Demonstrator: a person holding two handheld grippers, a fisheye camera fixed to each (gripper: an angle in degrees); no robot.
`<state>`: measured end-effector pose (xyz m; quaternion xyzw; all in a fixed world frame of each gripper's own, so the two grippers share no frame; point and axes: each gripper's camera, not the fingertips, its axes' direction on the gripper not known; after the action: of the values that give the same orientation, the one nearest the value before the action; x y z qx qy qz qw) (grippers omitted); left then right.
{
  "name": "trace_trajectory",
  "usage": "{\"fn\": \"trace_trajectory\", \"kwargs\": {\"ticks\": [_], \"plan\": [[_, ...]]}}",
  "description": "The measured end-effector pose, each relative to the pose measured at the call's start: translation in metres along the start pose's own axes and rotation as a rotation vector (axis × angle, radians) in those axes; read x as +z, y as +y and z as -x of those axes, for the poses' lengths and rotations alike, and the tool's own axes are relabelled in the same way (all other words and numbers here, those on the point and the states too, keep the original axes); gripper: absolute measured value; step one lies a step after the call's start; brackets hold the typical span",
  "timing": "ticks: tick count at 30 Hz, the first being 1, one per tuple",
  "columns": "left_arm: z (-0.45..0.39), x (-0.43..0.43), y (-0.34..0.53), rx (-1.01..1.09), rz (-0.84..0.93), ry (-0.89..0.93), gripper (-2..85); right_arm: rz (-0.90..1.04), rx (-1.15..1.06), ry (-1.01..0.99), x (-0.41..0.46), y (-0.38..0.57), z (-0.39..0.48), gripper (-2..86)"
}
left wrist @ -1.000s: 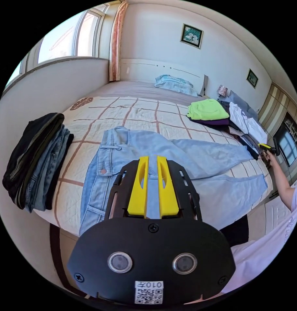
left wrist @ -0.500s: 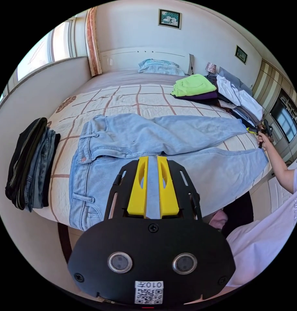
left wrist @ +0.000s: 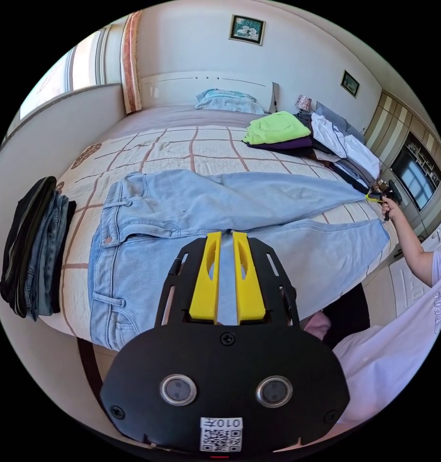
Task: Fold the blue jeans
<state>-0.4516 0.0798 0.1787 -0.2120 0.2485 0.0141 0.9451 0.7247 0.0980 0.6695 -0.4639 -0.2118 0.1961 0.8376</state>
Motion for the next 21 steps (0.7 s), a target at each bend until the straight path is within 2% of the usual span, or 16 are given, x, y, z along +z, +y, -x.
{"fn": "trace_trajectory", "kwargs": {"ticks": [7,10,14,16,17,21], "plan": [[-0.007,0.018,0.004,0.013,0.061,0.029,6.2,-0.132,0.018,0.133,0.000,0.039,0.008,1.8],[-0.011,0.029,0.004,0.038,0.113,0.064,7.0,-0.209,-0.070,0.235,0.010,0.053,0.021,3.0],[-0.019,0.025,0.011,0.068,0.106,0.018,8.8,-0.323,-0.048,0.341,-0.012,0.086,0.028,6.6],[-0.020,0.022,0.015,0.074,0.108,-0.025,9.4,-0.438,-0.098,0.276,-0.030,0.113,0.035,7.4],[-0.027,0.021,0.018,0.119,0.111,-0.048,9.8,-0.466,-0.178,0.181,-0.037,0.130,0.044,7.7],[-0.065,0.026,0.022,0.306,0.140,-0.026,10.6,-0.432,-0.505,0.063,-0.019,0.200,0.105,10.4]]}}
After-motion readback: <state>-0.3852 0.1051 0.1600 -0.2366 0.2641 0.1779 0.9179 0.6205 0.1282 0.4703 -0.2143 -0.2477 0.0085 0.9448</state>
